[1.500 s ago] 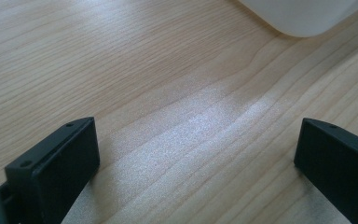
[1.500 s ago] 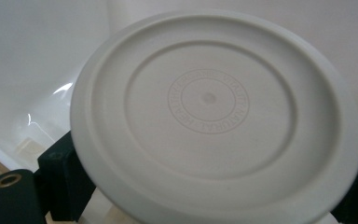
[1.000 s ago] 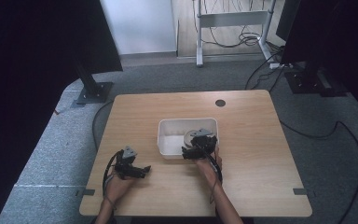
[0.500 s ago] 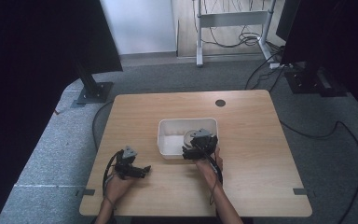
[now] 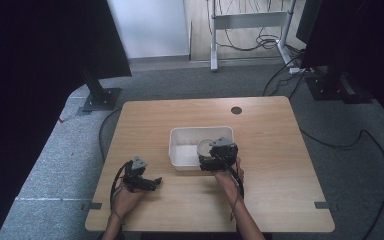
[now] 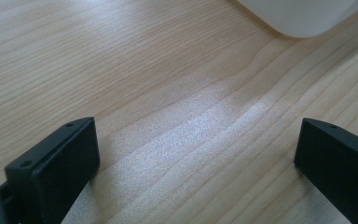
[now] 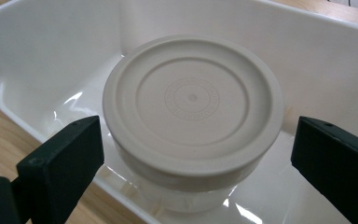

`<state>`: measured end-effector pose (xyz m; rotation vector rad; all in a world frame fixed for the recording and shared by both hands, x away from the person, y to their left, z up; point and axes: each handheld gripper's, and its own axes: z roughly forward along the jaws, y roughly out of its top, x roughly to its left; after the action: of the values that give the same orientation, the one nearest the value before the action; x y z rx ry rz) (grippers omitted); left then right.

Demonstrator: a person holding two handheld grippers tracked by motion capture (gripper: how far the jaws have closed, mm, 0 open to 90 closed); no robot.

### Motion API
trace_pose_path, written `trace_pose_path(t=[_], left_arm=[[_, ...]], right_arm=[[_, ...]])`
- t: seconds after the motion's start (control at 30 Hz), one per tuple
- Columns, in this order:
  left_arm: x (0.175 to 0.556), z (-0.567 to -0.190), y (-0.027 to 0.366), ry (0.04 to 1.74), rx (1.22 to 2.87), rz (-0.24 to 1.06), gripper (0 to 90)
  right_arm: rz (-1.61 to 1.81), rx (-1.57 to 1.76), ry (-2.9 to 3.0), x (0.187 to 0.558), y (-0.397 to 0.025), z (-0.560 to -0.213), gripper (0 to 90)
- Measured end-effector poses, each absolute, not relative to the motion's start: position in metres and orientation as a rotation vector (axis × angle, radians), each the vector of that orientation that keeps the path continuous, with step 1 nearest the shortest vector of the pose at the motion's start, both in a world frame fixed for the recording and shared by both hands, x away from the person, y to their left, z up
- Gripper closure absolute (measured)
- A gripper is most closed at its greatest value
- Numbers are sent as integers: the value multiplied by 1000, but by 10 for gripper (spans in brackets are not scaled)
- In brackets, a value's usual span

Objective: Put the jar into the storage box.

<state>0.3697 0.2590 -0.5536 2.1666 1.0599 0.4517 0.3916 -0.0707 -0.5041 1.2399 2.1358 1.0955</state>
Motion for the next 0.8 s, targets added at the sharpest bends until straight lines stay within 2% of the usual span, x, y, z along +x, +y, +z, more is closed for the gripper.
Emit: trace_pose_path(t=[0.8], left_arm=[[370, -554, 259, 1060, 2168, 452, 0]], right_arm=[[1132, 1144, 2165, 367, -91, -495, 19]])
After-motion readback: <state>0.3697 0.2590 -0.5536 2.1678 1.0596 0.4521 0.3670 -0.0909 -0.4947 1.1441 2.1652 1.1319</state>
